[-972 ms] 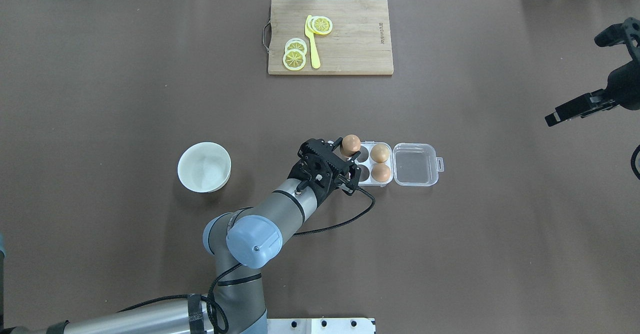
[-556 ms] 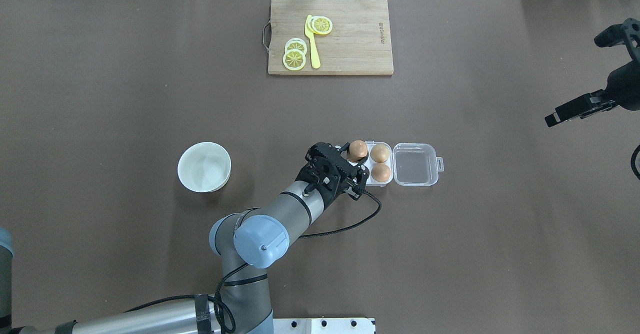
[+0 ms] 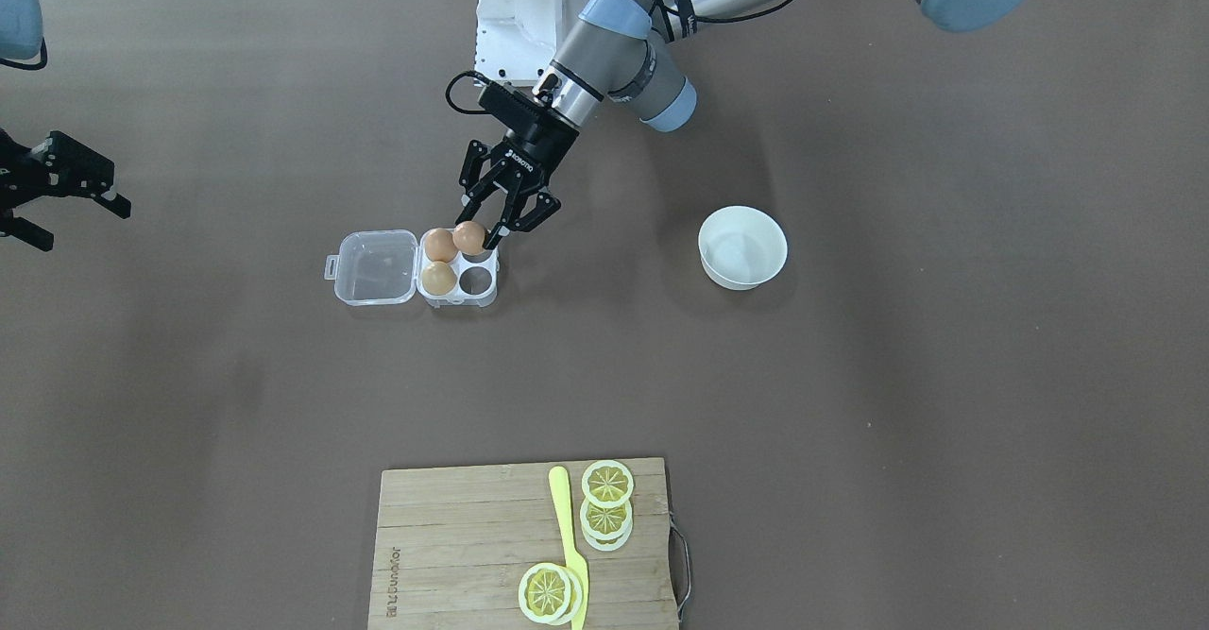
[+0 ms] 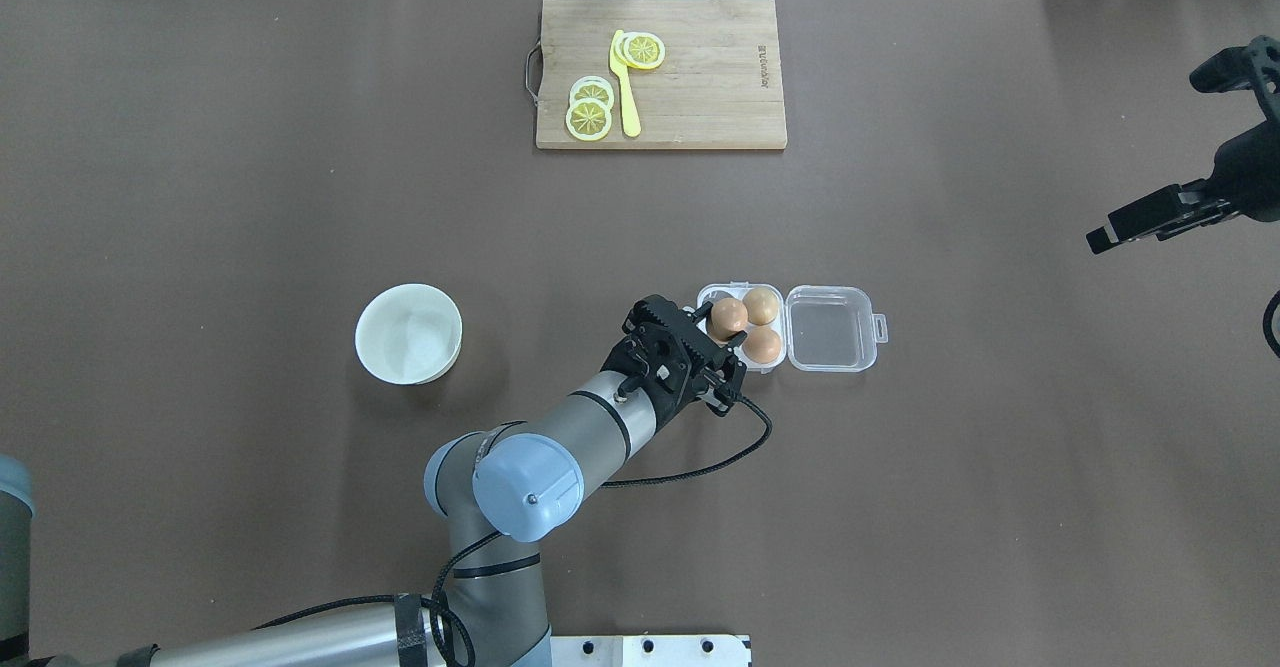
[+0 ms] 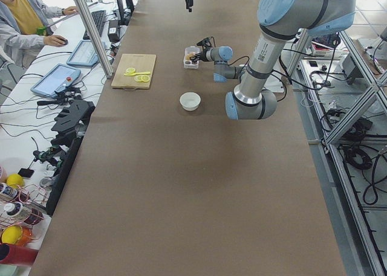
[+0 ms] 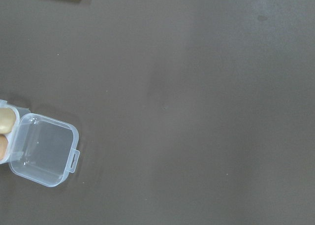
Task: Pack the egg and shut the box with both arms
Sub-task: 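Lower the egg into the empty slot and open the left gripper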
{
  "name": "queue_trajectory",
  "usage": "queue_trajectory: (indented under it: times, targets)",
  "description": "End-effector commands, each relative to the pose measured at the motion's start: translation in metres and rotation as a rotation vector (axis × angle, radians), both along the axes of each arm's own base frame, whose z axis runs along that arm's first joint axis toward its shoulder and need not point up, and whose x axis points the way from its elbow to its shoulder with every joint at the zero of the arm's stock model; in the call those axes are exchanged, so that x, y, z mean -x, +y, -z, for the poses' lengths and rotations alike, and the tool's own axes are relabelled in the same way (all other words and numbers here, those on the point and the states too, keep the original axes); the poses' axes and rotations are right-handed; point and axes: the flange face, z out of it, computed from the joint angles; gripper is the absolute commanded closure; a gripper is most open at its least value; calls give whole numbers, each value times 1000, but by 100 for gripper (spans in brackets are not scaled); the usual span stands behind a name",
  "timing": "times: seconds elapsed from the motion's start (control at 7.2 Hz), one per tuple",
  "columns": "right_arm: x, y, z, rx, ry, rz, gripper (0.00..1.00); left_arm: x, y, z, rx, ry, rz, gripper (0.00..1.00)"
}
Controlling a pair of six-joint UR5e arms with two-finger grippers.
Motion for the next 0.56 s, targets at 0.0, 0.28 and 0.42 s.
queue_trajectory:
  times: [0.0,0.28,0.42]
  targets:
    - [0,0,1,1,-2,0,1,-2,2,0,0,-4,-3,100]
    - [0,1,1,0,-3,1,1,-3,2,2,0,-3,-5,100]
    - [0,0,1,0,-2,0,1,-3,2,2,0,-3,-5,100]
